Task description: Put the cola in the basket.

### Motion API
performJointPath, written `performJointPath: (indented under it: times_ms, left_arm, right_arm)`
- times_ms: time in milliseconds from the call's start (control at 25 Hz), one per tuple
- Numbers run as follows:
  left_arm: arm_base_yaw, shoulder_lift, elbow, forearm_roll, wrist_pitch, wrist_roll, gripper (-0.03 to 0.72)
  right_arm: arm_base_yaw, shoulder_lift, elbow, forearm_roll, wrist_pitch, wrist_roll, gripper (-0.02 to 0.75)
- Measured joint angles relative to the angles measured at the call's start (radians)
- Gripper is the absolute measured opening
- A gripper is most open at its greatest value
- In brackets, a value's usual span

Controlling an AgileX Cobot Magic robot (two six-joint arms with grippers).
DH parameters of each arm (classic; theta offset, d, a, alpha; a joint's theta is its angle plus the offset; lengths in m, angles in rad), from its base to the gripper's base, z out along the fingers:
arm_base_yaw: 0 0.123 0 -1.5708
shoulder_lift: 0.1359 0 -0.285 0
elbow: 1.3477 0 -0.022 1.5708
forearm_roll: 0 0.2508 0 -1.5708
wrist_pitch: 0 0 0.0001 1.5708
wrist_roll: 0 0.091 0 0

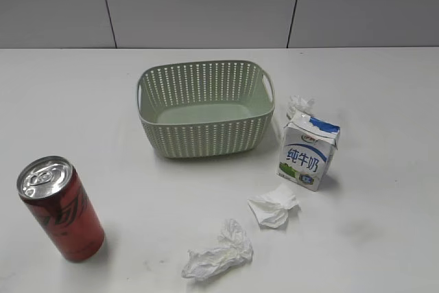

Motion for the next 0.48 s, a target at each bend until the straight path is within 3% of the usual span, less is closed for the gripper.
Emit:
performJointPath:
  times_ms: [480]
  left_arm:
    - [0.000,0.000,0.000,0.000,0.000,-0.001,0.554]
  right_arm:
    - [0.000,0.000,0.000,0.000,0.000,0.001,0.571]
